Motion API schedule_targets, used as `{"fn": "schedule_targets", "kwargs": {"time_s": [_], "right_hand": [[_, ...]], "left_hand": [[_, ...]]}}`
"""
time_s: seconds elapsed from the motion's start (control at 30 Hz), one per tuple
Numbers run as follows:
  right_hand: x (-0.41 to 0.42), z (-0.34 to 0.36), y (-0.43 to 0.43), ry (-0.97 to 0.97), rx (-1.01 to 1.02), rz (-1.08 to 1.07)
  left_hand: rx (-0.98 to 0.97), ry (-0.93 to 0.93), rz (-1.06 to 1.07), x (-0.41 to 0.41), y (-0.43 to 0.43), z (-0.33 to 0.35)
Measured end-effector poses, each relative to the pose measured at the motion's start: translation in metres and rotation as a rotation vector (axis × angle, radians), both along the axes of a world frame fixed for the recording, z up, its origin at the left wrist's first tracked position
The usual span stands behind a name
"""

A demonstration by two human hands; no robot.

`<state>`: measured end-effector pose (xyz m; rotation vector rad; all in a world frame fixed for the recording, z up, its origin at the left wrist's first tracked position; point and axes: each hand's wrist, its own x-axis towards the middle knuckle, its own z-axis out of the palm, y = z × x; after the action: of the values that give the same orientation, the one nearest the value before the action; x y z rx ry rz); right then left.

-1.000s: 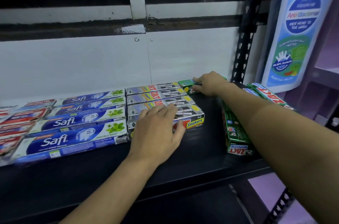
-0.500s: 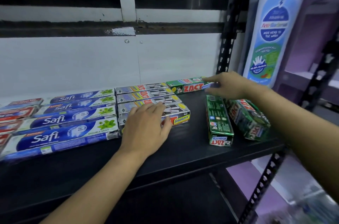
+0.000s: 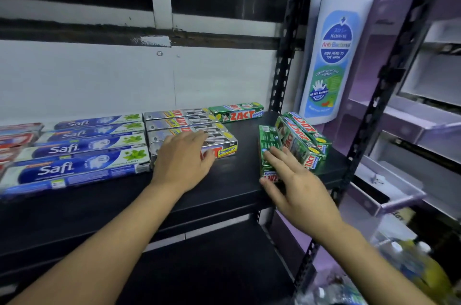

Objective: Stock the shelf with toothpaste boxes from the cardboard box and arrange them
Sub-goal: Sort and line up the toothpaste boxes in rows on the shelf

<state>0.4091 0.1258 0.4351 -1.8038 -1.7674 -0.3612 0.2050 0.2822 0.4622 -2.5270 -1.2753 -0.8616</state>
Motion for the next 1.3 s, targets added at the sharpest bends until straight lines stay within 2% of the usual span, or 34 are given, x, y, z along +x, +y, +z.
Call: {"fn": "schedule_targets", "kwargs": {"time_s": [0.17,0.33,0.4,0.5,0.53,0.8,1.3], "right_hand": [[-0.021,-0.013,-0.015,0.161,0.254,0.001],[-0.028,-0.011,-0.029,0.316,0.397,-0.026],[-0.031,-0.006,-0.031,0.461,0.414,-0.072],[-0.035,0.0,-0.032,0.808,0.45,-0.106],[-0.035,0.0,-0.032,0.841,0.456,-0.12],[-0.026,-0.003,-0.038,0.428,0.343,-0.2],[-0.022,0.008,-0.036,0.291,0.231,-0.348]], "left_hand": [[-0.02,0.001,-0.009,-0.002,-0.002,0.0],[-0.023,-0.005,-0.017,-0.003,-0.003,0.001],[-0.025,-0.003,-0.016,-0.003,-0.004,0.001],[-0.024,-0.001,-0.017,-0.003,-0.004,0.001],[-0.025,-0.003,-0.017,-0.003,-0.004,0.001],[-0.022,-0.008,-0.016,-0.003,-0.005,0.001],[-0.03,-0.019,-0.014,-0.003,-0.005,0.001]]}}
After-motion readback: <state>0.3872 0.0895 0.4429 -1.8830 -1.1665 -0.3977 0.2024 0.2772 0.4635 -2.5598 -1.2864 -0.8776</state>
